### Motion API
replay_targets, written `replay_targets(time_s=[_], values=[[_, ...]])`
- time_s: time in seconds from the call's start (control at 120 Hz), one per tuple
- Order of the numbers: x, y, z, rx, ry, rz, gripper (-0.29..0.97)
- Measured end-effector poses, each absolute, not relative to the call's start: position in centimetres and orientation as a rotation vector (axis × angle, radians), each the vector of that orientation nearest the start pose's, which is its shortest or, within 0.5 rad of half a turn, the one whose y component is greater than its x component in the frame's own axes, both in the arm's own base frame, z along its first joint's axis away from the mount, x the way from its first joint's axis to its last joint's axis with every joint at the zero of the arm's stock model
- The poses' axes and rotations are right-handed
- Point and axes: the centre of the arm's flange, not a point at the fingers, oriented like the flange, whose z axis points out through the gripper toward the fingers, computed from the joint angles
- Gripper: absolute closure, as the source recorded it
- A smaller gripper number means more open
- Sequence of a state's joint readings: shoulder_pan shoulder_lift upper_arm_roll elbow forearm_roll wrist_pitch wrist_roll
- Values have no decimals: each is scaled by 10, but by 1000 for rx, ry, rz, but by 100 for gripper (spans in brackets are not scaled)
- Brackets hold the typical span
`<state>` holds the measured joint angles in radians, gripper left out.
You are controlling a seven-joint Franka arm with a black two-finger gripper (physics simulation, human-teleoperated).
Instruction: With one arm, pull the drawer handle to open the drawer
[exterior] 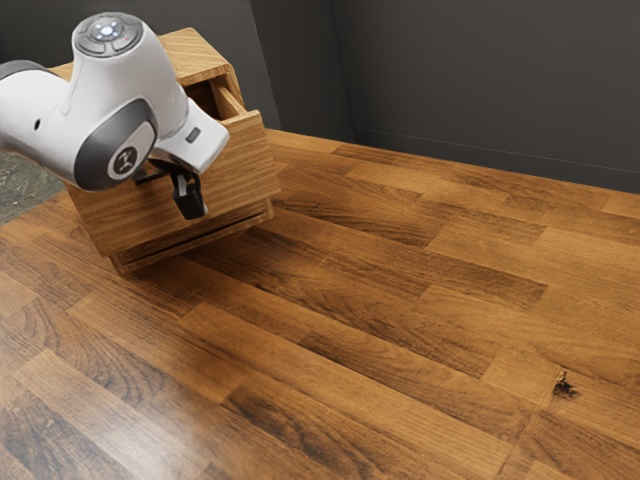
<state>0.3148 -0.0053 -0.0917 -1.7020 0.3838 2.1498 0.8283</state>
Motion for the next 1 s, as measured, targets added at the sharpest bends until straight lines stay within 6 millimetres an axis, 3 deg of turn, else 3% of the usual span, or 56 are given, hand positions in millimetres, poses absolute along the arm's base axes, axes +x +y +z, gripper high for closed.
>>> replay_targets(time_s=[0.383, 0.575, 0.608, 0.75, 0.892, 1.0], values=[[576, 136, 620, -2431, 932, -267, -1], [572, 129, 625, -2429, 923, -283, 7], [570, 126, 629, -2426, 921, -291, 15], [568, 121, 636, -2423, 917, -304, 26], [569, 122, 635, -2430, 914, -297, 18], [571, 126, 636, -2434, 903, -296, 26]])
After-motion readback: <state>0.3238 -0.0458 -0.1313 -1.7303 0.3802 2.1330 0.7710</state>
